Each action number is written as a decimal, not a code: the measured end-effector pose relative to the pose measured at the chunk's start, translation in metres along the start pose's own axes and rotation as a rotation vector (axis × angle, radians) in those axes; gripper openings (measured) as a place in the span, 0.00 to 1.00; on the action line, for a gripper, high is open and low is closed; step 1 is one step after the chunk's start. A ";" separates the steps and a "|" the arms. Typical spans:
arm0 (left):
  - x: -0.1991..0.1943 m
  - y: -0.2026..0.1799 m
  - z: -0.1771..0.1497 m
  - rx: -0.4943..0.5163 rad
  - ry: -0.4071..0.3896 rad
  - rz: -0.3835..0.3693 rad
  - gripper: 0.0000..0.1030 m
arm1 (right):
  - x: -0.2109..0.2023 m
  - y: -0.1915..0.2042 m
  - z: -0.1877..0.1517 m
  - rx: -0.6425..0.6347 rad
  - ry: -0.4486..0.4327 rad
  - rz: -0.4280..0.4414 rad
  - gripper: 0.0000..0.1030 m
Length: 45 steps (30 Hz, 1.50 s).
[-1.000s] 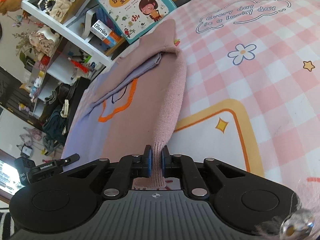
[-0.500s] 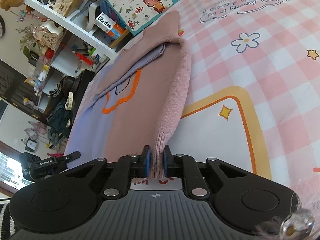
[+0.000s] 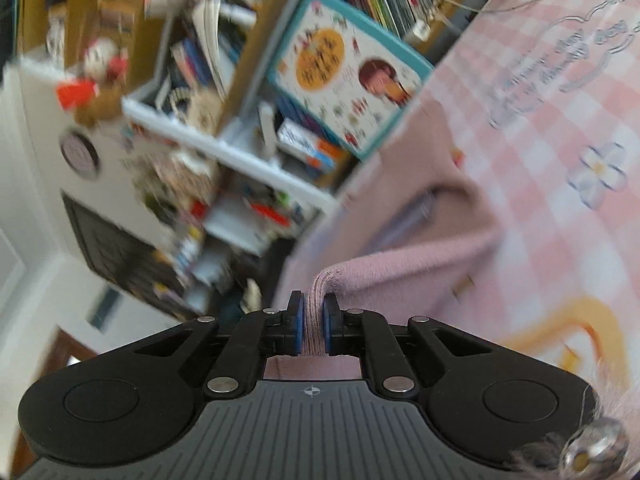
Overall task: Fold clothes
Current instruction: 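Lift both held edges and fold the sweater side over the body, then open both tools to release the folded sweaters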
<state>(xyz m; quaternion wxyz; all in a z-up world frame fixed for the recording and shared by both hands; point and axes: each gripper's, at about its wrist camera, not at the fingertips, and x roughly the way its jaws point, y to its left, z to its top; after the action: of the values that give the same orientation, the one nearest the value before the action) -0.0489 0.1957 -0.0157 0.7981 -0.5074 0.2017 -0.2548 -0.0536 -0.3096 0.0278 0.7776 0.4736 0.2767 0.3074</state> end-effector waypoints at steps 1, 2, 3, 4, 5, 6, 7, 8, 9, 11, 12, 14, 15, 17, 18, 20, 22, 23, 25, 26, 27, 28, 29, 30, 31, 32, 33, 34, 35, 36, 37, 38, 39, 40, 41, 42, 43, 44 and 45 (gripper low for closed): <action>0.004 0.001 0.005 -0.016 -0.034 -0.007 0.05 | 0.004 -0.001 0.007 0.014 -0.034 0.020 0.08; 0.008 0.003 0.009 -0.032 -0.066 -0.009 0.05 | 0.007 -0.001 0.014 0.018 -0.070 0.037 0.08; 0.012 0.004 0.014 -0.047 -0.098 -0.011 0.05 | 0.011 -0.001 0.022 0.022 -0.105 0.055 0.08; 0.016 0.006 0.019 -0.062 -0.130 -0.012 0.05 | 0.013 -0.001 0.028 0.023 -0.137 0.070 0.08; 0.022 0.004 0.024 -0.055 -0.145 -0.005 0.05 | 0.015 0.000 0.034 0.017 -0.162 0.080 0.08; 0.029 0.001 0.029 -0.041 -0.149 0.004 0.05 | 0.019 0.002 0.040 0.008 -0.182 0.083 0.08; 0.035 -0.003 0.033 -0.028 -0.151 0.017 0.05 | 0.024 0.005 0.046 -0.004 -0.191 0.079 0.08; 0.041 -0.005 0.038 -0.018 -0.151 0.023 0.05 | 0.029 0.007 0.052 -0.016 -0.201 0.076 0.08; 0.047 -0.007 0.044 -0.009 -0.150 0.027 0.05 | 0.034 0.010 0.057 -0.028 -0.210 0.070 0.08; 0.055 -0.007 0.052 0.003 -0.147 0.041 0.05 | 0.045 0.012 0.067 -0.043 -0.222 0.057 0.08; 0.059 -0.007 0.056 0.008 -0.145 0.049 0.06 | 0.050 0.012 0.072 -0.045 -0.226 0.050 0.08; 0.067 -0.006 0.062 0.013 -0.140 0.067 0.06 | 0.061 0.009 0.078 -0.045 -0.227 0.019 0.08; 0.070 -0.003 0.063 0.012 -0.136 0.079 0.06 | 0.067 0.007 0.081 -0.047 -0.224 -0.003 0.08; 0.078 0.004 0.066 0.005 -0.132 0.112 0.06 | 0.078 0.001 0.087 -0.051 -0.217 -0.047 0.08; 0.082 0.008 0.067 0.001 -0.129 0.129 0.06 | 0.083 -0.002 0.090 -0.054 -0.212 -0.070 0.08; 0.090 0.015 0.069 0.009 -0.125 0.169 0.06 | 0.093 -0.010 0.095 -0.059 -0.206 -0.111 0.09; 0.098 0.023 0.071 0.011 -0.111 0.200 0.07 | 0.102 -0.020 0.100 -0.053 -0.188 -0.140 0.09; 0.100 0.026 0.072 0.009 -0.107 0.217 0.08 | 0.107 -0.026 0.102 -0.045 -0.178 -0.156 0.09; 0.104 0.032 0.074 0.005 -0.102 0.250 0.16 | 0.115 -0.038 0.105 -0.026 -0.165 -0.195 0.10; 0.104 0.035 0.075 0.002 -0.100 0.273 0.19 | 0.118 -0.043 0.106 -0.019 -0.155 -0.217 0.12; 0.104 0.037 0.077 -0.001 -0.100 0.298 0.34 | 0.121 -0.048 0.106 -0.013 -0.146 -0.241 0.13; 0.102 0.038 0.079 0.001 -0.097 0.325 0.55 | 0.122 -0.052 0.106 -0.009 -0.138 -0.260 0.15; 0.097 0.037 0.080 0.019 -0.105 0.334 0.61 | 0.123 -0.057 0.106 -0.006 -0.130 -0.279 0.18; 0.092 0.035 0.081 0.041 -0.116 0.337 0.62 | 0.123 -0.060 0.106 -0.003 -0.128 -0.295 0.24; 0.087 0.031 0.082 0.072 -0.124 0.334 0.63 | 0.120 -0.062 0.107 -0.003 -0.140 -0.301 0.33; 0.080 0.027 0.082 0.117 -0.133 0.336 0.63 | 0.114 -0.063 0.108 -0.008 -0.155 -0.304 0.38; 0.074 0.022 0.081 0.163 -0.140 0.347 0.63 | 0.109 -0.062 0.108 -0.021 -0.169 -0.304 0.43; 0.070 0.017 0.080 0.210 -0.146 0.360 0.63 | 0.103 -0.061 0.108 -0.043 -0.183 -0.306 0.47; 0.065 0.013 0.080 0.256 -0.151 0.373 0.63 | 0.097 -0.059 0.108 -0.070 -0.193 -0.314 0.47; 0.063 0.010 0.078 0.297 -0.146 0.388 0.63 | 0.093 -0.056 0.107 -0.110 -0.192 -0.339 0.47; 0.062 0.007 0.076 0.337 -0.139 0.404 0.63 | 0.090 -0.054 0.104 -0.156 -0.183 -0.371 0.47; 0.063 0.005 0.074 0.380 -0.125 0.422 0.63 | 0.089 -0.051 0.101 -0.201 -0.171 -0.404 0.47; 0.065 0.004 0.072 0.417 -0.113 0.440 0.63 | 0.089 -0.048 0.097 -0.247 -0.159 -0.438 0.47; 0.068 0.004 0.070 0.449 -0.103 0.459 0.63 | 0.089 -0.046 0.094 -0.289 -0.144 -0.467 0.47; 0.072 0.003 0.068 0.480 -0.094 0.479 0.63 | 0.090 -0.045 0.089 -0.323 -0.126 -0.488 0.47; 0.078 0.002 0.067 0.511 -0.082 0.496 0.62 | 0.092 -0.045 0.085 -0.350 -0.110 -0.506 0.47; 0.084 0.001 0.065 0.542 -0.068 0.511 0.62 | 0.094 -0.045 0.082 -0.363 -0.097 -0.514 0.46; 0.091 -0.001 0.064 0.570 -0.056 0.524 0.62 | 0.096 -0.046 0.080 -0.370 -0.090 -0.517 0.46; 0.098 -0.003 0.063 0.602 -0.045 0.541 0.61 | 0.099 -0.046 0.079 -0.376 -0.086 -0.516 0.46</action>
<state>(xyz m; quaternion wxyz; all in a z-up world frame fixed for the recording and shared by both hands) 0.0639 0.1795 0.0067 0.9535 -0.1851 0.2266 -0.0722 0.0785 -0.2978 0.0041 0.9147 0.2482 0.2930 0.1256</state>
